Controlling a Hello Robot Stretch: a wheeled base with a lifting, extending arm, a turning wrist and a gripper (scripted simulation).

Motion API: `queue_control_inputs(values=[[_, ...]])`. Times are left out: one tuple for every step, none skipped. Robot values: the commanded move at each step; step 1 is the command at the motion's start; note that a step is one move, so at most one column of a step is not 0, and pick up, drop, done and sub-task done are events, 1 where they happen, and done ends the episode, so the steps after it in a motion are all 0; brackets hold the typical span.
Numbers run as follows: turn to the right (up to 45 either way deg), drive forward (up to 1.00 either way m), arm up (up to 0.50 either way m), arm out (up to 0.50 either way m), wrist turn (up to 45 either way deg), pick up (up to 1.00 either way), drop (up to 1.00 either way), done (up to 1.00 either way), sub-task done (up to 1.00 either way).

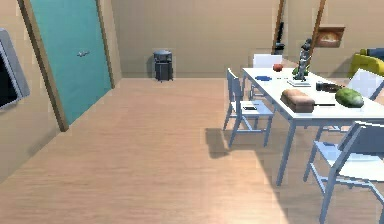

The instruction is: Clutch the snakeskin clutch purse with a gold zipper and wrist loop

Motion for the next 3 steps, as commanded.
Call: queue_control_inputs(values=[[0.0, 0.0, 0.5, 0.0, 0.0, 0.0, 0.0, 0.0, 0.0], [0.0, 0.0, 0.38, 0.0, 0.0, 0.0, 0.0, 0.0, 0.0], [0.0, 0.0, 0.0, 0.42, 0.0, 0.0, 0.0, 0.0, 0.0]])
